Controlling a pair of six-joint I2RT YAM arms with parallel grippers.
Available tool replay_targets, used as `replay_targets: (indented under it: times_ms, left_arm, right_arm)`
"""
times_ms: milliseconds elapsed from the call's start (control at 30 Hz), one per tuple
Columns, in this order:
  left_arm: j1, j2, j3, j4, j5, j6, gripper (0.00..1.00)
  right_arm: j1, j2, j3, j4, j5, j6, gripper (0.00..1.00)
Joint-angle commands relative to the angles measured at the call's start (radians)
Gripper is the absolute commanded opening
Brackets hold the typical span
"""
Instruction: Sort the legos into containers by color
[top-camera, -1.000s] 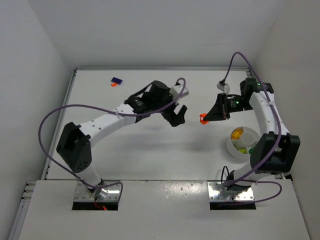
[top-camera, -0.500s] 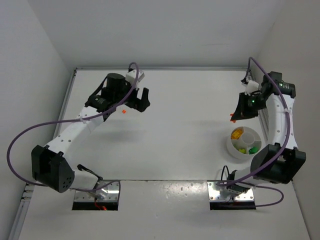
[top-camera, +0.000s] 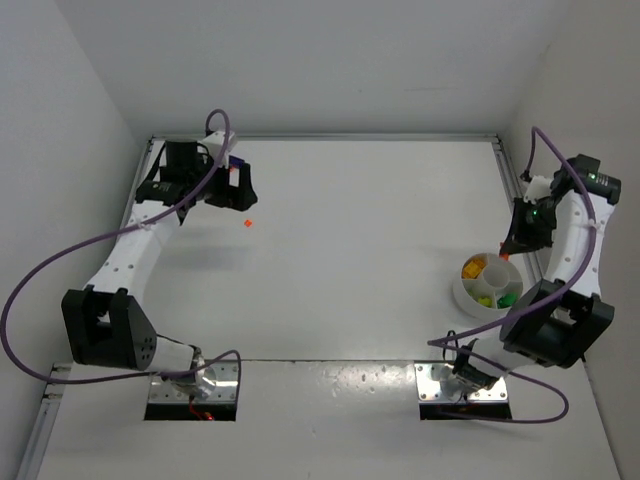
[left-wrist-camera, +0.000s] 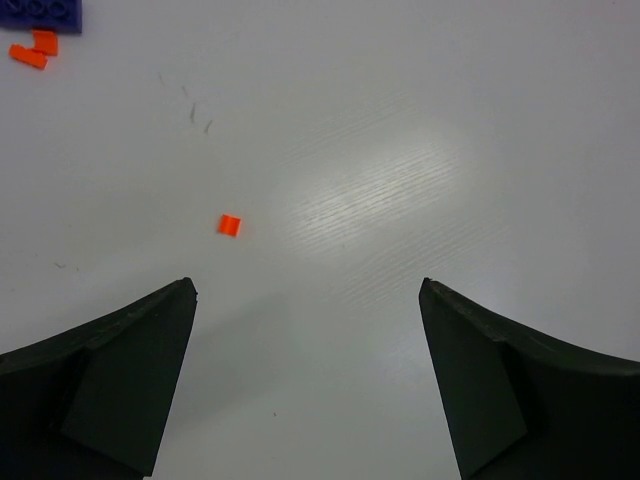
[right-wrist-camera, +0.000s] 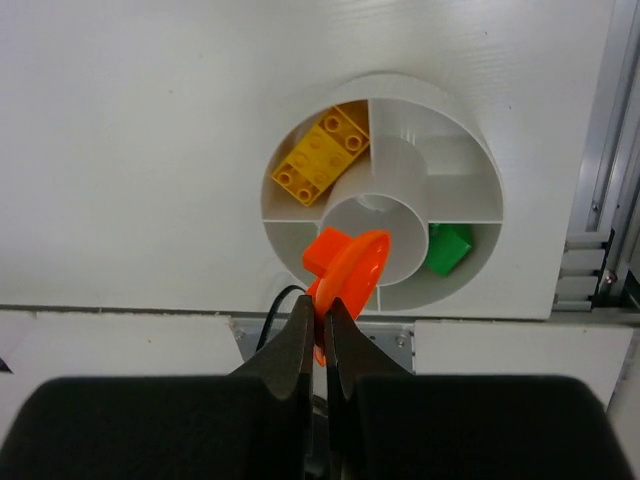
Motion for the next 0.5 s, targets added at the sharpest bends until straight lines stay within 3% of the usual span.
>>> replay_targets:
  times_ms: [0, 467]
  left_arm:
    - [0.043, 0.013, -0.001, 0.008, 0.107, 0.017, 1.00]
    - [0.117, 0.069, -0.001, 0.017, 0.224, 0.007, 1.00]
  right_arm:
    - [-0.014, 0.027, -0.012, -0.006, 0.047, -0.018, 0.00]
    - [-0.023, 0.091, -0.105, 0.014, 0.074, -0.027, 0.00]
